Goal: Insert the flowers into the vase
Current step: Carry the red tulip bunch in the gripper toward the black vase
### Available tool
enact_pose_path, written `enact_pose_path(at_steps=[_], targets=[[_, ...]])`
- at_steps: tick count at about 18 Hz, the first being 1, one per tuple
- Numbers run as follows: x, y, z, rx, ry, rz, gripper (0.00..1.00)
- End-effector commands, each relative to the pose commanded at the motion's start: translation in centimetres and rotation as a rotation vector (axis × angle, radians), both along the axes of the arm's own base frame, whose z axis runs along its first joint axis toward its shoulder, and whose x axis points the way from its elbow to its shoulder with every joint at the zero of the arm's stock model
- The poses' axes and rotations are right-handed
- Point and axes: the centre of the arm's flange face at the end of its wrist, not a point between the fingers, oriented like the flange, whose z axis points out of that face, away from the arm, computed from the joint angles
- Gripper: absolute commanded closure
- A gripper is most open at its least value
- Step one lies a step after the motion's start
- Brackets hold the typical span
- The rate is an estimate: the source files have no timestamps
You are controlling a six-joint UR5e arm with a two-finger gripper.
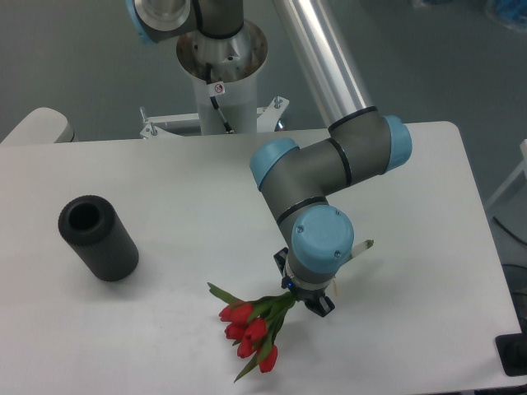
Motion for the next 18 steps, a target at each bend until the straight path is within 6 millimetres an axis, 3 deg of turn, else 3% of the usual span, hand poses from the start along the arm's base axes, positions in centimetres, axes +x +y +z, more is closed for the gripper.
enact_pose_path(at_steps=[11, 18], targets=[[1.7, 0.9, 0.0, 0.059, -0.053, 0.010, 0.78], [2.5, 1.7, 3.1, 0.223, -0.124, 0.038, 0.81]])
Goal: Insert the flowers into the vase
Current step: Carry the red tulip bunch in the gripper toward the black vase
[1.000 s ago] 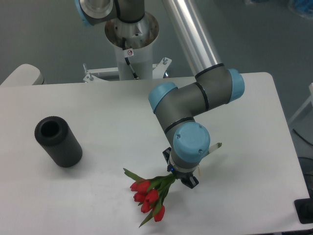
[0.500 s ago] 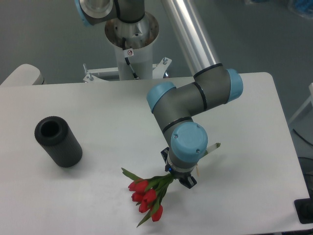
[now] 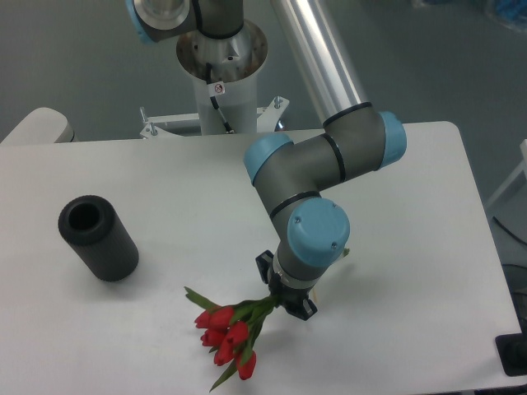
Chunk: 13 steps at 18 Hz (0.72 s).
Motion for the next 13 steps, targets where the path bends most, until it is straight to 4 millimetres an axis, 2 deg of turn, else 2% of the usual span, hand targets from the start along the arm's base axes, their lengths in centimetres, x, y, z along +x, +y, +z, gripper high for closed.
enact_pose_path(at_steps=[3, 8, 13], targets=[[1.4, 0.4, 2.5, 0.084, -0.049, 0.026, 0.81], [4.2, 1.5, 6.3, 0.253, -0.231, 0.124, 0.83], [7.8, 2.2, 10.1, 0.353, -0.332, 0.132, 0.86]])
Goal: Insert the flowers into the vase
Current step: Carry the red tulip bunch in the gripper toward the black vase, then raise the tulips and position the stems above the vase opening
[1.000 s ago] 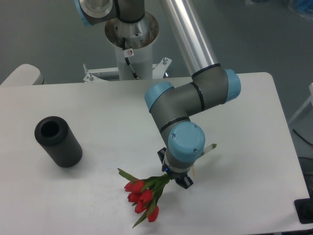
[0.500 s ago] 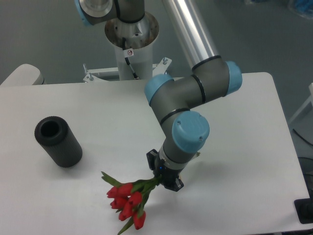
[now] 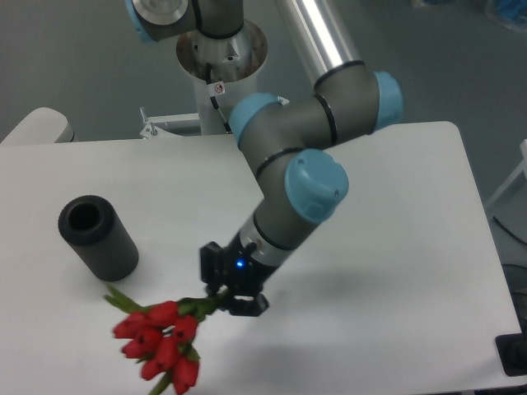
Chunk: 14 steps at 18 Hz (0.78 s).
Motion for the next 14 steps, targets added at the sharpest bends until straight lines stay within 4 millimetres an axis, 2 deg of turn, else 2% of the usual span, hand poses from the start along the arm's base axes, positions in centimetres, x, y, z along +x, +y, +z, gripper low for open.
enact_pose_path(at_steps=[7, 9, 11, 14], targets=[[3.1, -1.0, 3.8, 0.158, -0.120, -0.022, 0.87], [4.2, -1.2, 4.1, 0.196, -0.164, -0.035, 0.86], [5.7, -2.2, 5.6, 0.272, -0.189, -0.045, 0.86], [7.7, -3.6, 5.8, 0.357, -0.205, -0.066, 0.86]])
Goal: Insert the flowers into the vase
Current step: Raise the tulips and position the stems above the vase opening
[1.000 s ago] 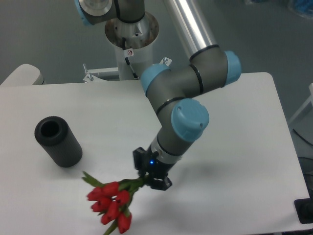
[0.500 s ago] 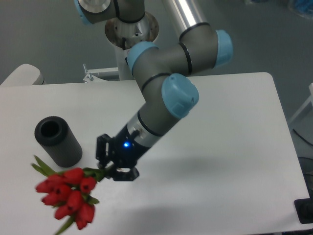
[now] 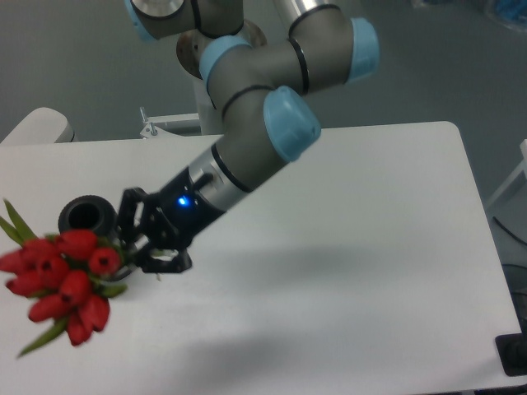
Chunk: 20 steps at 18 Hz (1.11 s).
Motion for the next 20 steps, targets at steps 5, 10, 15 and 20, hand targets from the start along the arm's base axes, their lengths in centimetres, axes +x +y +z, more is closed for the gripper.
enact_pose_path(at_steps=[5, 10, 15, 20], targets=[[2.3, -1.8, 0.3, 0.076, -0.043, -0.018, 0.86], [3.9, -2.8, 1.2, 0.112, -0.064, -0.033, 0.86], [6.5, -2.0, -0.3, 0.108, -0.065, -0.079, 0.85], [7.9, -1.5, -2.5, 0.104, -0.069, -0.106, 0.85]])
